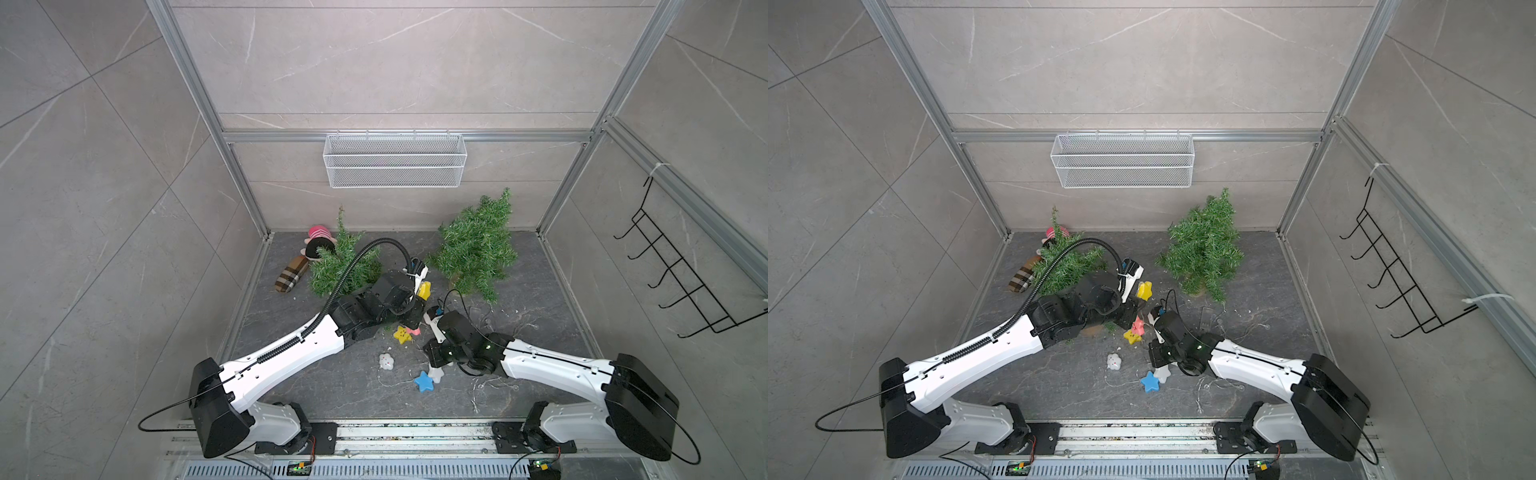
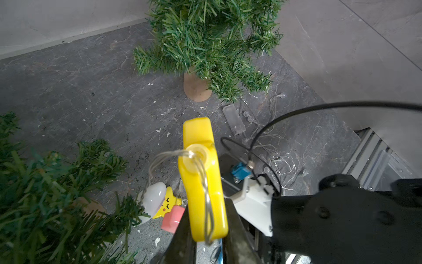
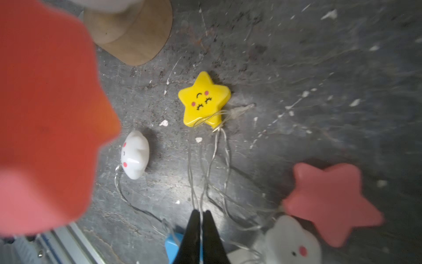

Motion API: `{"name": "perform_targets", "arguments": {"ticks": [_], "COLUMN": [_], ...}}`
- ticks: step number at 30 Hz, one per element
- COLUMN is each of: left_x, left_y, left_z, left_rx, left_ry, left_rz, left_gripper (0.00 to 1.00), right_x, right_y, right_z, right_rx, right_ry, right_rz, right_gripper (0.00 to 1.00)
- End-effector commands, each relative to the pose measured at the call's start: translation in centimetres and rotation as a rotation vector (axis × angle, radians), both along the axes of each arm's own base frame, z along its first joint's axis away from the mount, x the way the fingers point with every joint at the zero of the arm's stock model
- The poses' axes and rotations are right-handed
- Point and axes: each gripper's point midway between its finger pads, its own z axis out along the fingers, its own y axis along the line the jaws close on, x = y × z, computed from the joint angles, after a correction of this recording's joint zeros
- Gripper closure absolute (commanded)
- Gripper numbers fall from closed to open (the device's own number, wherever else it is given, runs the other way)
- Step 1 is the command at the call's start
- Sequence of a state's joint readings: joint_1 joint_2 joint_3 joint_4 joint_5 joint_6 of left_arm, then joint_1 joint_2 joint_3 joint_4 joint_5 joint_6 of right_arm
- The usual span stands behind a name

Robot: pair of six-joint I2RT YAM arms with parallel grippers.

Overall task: Wrap string light around the christmas tree
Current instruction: Pick up the light string from the center of the board, then adjust the light string at the center of the board.

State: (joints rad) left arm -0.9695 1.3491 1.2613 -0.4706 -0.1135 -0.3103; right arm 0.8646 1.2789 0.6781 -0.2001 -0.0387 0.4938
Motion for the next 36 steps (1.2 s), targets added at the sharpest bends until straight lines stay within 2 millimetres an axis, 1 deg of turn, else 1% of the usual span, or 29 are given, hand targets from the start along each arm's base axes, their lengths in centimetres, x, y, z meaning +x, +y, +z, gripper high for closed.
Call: {"name": "perform_targets", "arguments": {"ticks": [1, 3, 4, 6, 8, 9, 11, 13, 15, 17, 18, 19, 21, 22, 23, 24, 25, 26, 27, 28, 29, 30, 31, 32, 33, 34, 36], "left_x": [-0.1, -1.1, -1.5, -1.6, -1.9, -2.1, -2.5, -2.9, -3.0, -2.9, -2.7, -2.3, -1.0, -0.2, 0.3, 0.5, 0.6, 0.6, 0.6, 0.6, 0.6, 0.7, 0.7, 0.8, 0.7, 0.6, 0.5], "left_y": [0.0, -1.3, -2.0, -2.8, -3.3, -3.4, -3.3, -3.0, -2.5, -2.0, -1.7, -1.4, -0.5, 0.4, 1.1, 1.3, 1.4, 1.3, 1.0, 0.8, 0.7, 0.5, 0.3, 0.2, -0.1, -0.2, -0.2], "left_z": [4.3, 4.0, 3.3, 1.8, 0.8, 0.7, 1.3, 2.4, 3.2, 3.2, 2.7, 1.8, -0.6, -1.5, -1.6, -1.1, 0.1, 1.7, 3.1, 4.3, 5.3, 5.8, 6.5, 7.2, 7.9, 8.6, 10.0], "left_rx": [-0.088, -0.121, -0.126, -0.116, -0.112, -0.115, -0.140, -0.185, -0.213, -0.208, -0.191, -0.162, -0.071, -0.021, 0.005, -0.006, -0.050, -0.108, -0.150, -0.172, -0.178, -0.172, -0.173, -0.175, -0.183, -0.193, -0.223], "left_ry": [-0.070, -0.017, 0.016, 0.063, 0.095, 0.101, 0.094, 0.077, 0.055, 0.048, 0.049, 0.052, 0.051, 0.047, 0.034, 0.016, -0.007, -0.033, -0.054, -0.069, -0.081, -0.090, -0.101, -0.110, -0.116, -0.123, -0.143], "left_rz": [-0.023, -0.087, -0.116, -0.128, -0.144, -0.154, -0.171, -0.181, -0.173, -0.155, -0.141, -0.115, -0.038, 0.018, 0.055, 0.068, 0.075, 0.068, 0.057, 0.045, 0.036, 0.029, 0.021, 0.013, 0.001, -0.011, -0.018], "left_gripper": [1.00, 1.00, 1.00, 1.00, 1.00, 1.00, 1.00, 1.00, 1.00, 1.00, 1.00, 1.00, 1.00, 1.00, 1.00, 1.00, 1.00, 1.00, 1.00, 1.00, 1.00, 1.00, 1.00, 1.00, 1.00, 1.00, 1.00], "right_x": [0.5, 0.9, 1.2, 2.1, 3.0, 3.4, 4.4, 5.4, 6.4, 7.4, 7.7, 8.1, 8.5, 8.6, 8.3, 7.9, 7.4, 7.0, 6.9, 6.9, 6.8, 6.7, 6.5, 6.5, 6.7, 7.0, 7.7], "right_y": [-3.0, -4.3, -5.0, -5.5, -5.6, -5.7, -5.7, -5.4, -5.2, -4.7, -4.4, -3.8, -2.4, -1.8, -1.2, -0.4, -0.1, 0.3, 0.8, 1.2, 1.9, 2.6, 3.3, 3.8, 3.8, 3.5, 2.6], "right_z": [2.9, 4.6, 5.4, 7.8, 10.6, 11.8, 14.1, 15.2, 15.8, 16.3, 16.5, 16.5, 15.7, 15.4, 15.7, 16.7, 17.3, 17.0, 16.0, 14.6, 12.7, 11.5, 11.3, 11.7, 11.9, 11.7, 9.8], "right_rx": [-0.096, -0.146, -0.174, -0.186, -0.183, -0.184, -0.183, -0.179, -0.183, -0.172, -0.153, -0.118, -0.065, -0.049, 0.009, 0.124, 0.251, 0.351, 0.388, 0.382, 0.348, 0.331, 0.358, 0.406, 0.424, 0.412, 0.311], "right_ry": [-0.089, -0.130, -0.149, -0.200, -0.261, -0.287, -0.343, -0.373, -0.377, -0.386, -0.389, -0.380, -0.323, -0.293, -0.288, -0.314, -0.334, -0.326, -0.301, -0.259, -0.193, -0.145, -0.127, -0.137, -0.145, -0.151, -0.137], "right_rz": [-0.056, -0.084, -0.100, -0.127, -0.146, -0.155, -0.172, -0.171, -0.177, -0.174, -0.175, -0.169, -0.139, -0.131, -0.114, -0.101, -0.113, -0.123, -0.118, -0.111, -0.091, -0.064, -0.041, -0.033, -0.048, -0.073, -0.124], "right_gripper": [0.95, 0.95, 0.96, 0.97, 0.97, 0.97, 0.97, 0.97, 0.98, 0.98, 0.97, 0.98, 0.98, 0.99, 1.00, 1.00, 1.00, 1.00, 0.99, 0.99, 0.98, 0.96, 0.93, 0.86, 0.78, 0.77, 0.79]}}
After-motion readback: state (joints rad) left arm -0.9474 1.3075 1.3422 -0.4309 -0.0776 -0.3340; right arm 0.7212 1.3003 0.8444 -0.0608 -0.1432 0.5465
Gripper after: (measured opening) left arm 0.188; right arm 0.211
